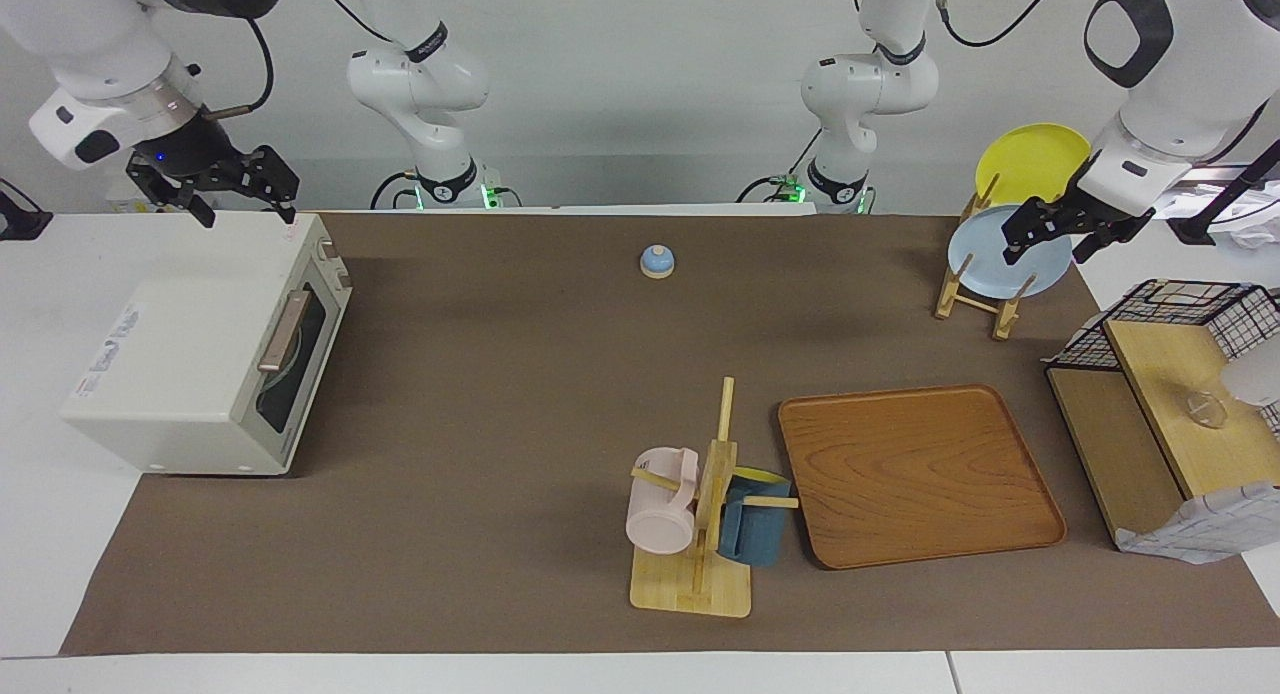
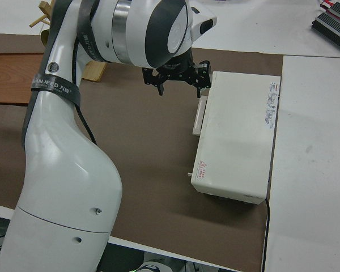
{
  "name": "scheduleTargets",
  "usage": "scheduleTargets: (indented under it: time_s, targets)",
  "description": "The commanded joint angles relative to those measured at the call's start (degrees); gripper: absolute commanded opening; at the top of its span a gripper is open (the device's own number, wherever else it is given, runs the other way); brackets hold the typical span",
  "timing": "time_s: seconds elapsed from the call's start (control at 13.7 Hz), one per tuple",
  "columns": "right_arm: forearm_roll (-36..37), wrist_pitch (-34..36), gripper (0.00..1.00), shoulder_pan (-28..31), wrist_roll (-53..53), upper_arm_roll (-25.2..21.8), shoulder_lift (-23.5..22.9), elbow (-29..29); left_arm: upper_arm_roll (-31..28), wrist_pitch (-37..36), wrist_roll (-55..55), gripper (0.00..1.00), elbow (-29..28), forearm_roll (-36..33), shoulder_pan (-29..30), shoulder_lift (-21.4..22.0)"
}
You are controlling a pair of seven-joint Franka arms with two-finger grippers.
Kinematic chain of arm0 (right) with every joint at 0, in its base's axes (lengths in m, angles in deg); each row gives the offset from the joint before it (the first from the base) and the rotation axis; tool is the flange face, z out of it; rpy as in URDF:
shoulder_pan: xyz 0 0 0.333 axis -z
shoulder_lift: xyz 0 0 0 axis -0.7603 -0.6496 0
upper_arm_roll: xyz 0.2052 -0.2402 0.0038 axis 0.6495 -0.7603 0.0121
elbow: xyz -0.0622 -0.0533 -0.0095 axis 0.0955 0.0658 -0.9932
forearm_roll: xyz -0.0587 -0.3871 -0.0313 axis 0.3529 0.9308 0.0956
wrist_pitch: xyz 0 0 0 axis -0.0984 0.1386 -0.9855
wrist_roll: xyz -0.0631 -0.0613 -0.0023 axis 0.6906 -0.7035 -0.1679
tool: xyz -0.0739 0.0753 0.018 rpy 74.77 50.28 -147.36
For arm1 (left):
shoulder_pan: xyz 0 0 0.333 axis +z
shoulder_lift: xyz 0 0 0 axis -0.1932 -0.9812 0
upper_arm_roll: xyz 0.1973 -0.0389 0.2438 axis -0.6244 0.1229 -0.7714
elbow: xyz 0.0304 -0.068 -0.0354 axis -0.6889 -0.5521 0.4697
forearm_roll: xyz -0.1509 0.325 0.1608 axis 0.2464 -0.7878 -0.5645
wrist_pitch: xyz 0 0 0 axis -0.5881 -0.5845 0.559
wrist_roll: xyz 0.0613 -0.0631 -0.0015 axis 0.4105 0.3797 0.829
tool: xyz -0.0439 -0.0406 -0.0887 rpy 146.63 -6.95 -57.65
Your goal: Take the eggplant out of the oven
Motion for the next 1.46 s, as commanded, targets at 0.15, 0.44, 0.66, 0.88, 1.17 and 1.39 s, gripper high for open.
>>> scheduleTargets:
  time_s: [0.15,0.44,0.66,0.88,1.17,1.39]
  targets:
    - [2.82,0.67,1.00,0.41,0.42,0.88,0.42,-0.10,0.33,-1.66,-0.35,1.00,0.48,-0.21,0.13,0.96]
    - [2.20,-0.29,1.00,0.59,1.03,0.79,1.30,1.56,0.15,-1.49,-0.43,1.00,0.39,-0.21,0.74,1.13]
    - [1.85,-11.41,0.24,-0.72,1.13,1.14,6.90,15.22,0.07,-1.49,-0.43,1.00,0.39,-0.21,0.74,1.13]
    - [4.47,-17.61,0.00,-1.17,1.39,1.06,5.80,19.05,0.07,-1.49,-0.43,1.00,0.39,-0.21,0.74,1.13]
    - [9.38,-22.78,0.00,-0.90,1.30,1.06,1.31,21.42,0.07,-1.49,-0.43,1.00,0.39,-0.21,0.74,1.13]
    - [12.30,-25.79,0.00,-1.08,1.48,1.06,1.04,24.06,0.07,-1.49,-0.43,1.00,0.39,-0.21,0.74,1.13]
